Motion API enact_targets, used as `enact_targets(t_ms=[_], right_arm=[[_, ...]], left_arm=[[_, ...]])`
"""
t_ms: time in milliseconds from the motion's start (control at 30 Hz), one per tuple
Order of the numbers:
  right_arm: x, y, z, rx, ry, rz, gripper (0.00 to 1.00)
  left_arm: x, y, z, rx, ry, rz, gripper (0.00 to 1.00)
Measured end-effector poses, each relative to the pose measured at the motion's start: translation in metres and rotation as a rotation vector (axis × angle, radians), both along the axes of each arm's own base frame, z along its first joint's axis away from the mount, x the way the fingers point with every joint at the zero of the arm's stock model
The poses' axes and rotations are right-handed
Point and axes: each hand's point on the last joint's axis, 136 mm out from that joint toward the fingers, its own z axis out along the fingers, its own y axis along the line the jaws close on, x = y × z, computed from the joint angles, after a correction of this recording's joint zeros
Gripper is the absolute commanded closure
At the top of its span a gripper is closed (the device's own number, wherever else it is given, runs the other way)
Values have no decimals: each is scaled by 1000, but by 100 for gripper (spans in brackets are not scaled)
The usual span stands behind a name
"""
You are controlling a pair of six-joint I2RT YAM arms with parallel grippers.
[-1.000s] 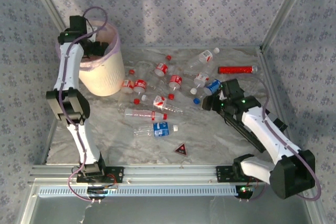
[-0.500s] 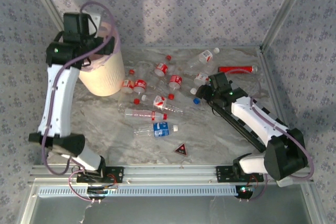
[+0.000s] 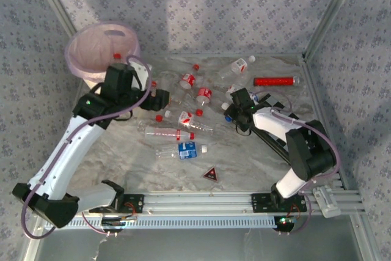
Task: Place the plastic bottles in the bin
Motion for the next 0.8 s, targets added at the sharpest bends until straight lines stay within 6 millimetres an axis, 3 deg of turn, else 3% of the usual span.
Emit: enact_targets(t_ms=[100, 233, 533, 800], right_arm=[[7, 6, -10, 2, 5, -3, 30], [17, 14, -19, -4, 8, -3, 32], [19, 10, -22, -43, 24, -11, 53], [24, 15, -1, -86, -36, 56, 73]], left_arm=[[-12, -8, -10, -45, 27, -19, 7], [-18, -13, -4, -93, 20, -29, 7], [-16, -21, -7, -139, 27, -30, 7], [-8, -34, -10, -227, 43, -20, 8]])
